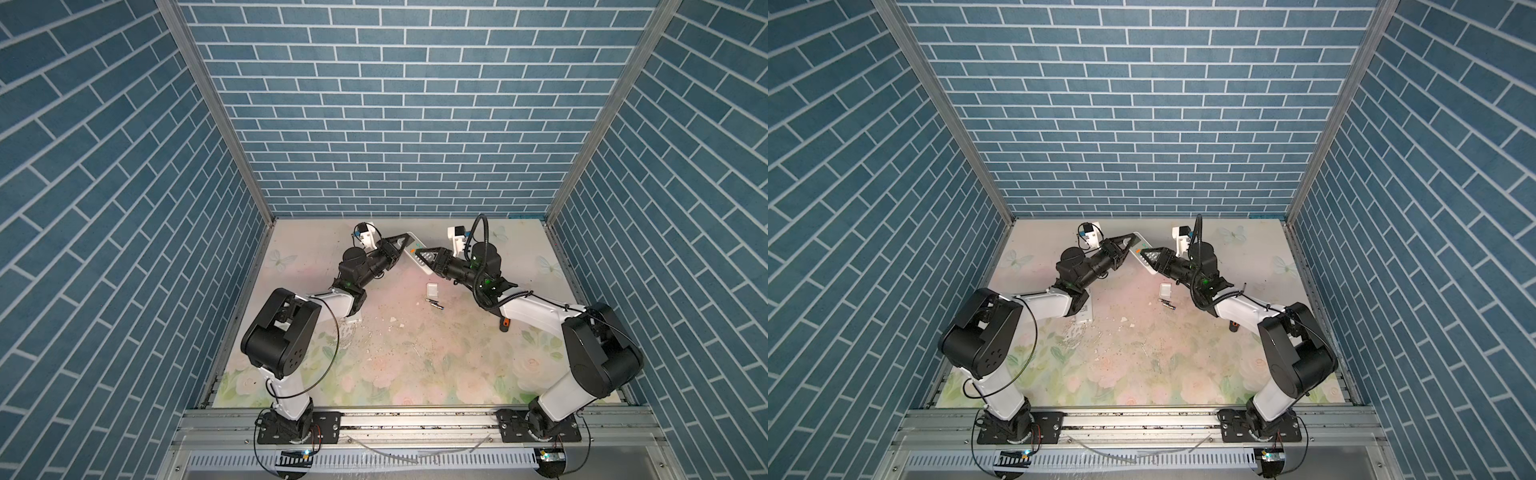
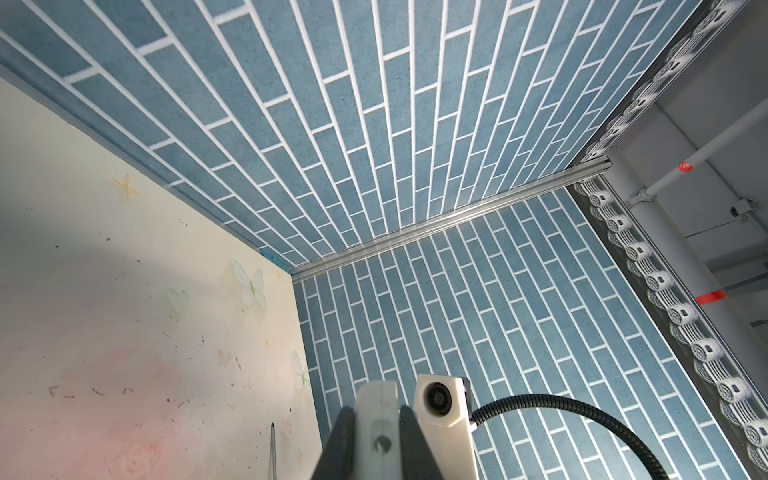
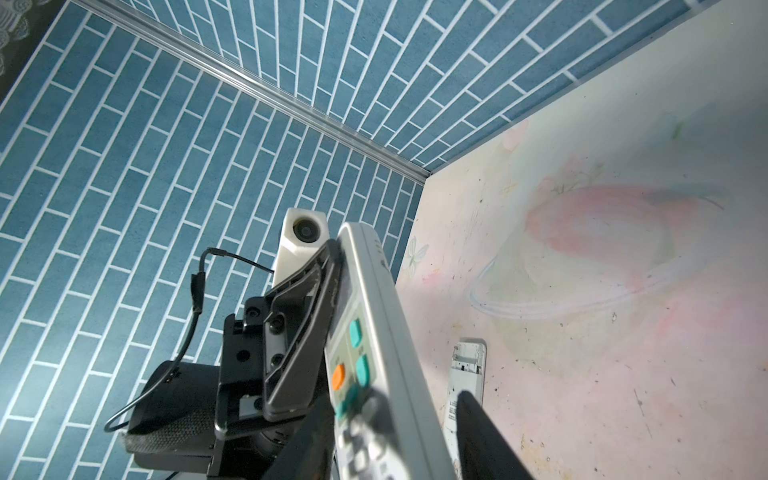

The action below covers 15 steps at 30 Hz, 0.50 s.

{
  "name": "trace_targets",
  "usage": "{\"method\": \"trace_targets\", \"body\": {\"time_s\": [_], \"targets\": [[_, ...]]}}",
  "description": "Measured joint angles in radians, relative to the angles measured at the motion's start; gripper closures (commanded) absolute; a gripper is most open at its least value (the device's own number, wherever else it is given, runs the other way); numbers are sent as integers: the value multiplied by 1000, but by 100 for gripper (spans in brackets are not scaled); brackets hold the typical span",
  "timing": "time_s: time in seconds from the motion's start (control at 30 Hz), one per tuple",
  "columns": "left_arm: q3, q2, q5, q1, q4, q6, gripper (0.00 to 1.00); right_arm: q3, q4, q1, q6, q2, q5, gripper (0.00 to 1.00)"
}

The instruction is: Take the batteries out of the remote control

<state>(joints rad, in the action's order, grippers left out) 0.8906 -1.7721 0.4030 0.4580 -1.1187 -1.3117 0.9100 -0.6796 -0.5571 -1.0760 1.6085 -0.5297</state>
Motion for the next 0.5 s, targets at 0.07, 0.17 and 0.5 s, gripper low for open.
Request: {"method": "trace_targets", "body": {"time_s": [0.07, 0.17, 0.5], "targets": [[0, 0, -5, 0, -12, -2, 100, 0, -12, 3, -14, 0, -5, 68], [0, -5, -14, 0, -21, -14, 100, 2, -39, 3, -23, 0, -21, 75], [-9, -8, -18, 0, -45, -15, 68, 2, -73, 3, -79, 1, -46, 91]]}}
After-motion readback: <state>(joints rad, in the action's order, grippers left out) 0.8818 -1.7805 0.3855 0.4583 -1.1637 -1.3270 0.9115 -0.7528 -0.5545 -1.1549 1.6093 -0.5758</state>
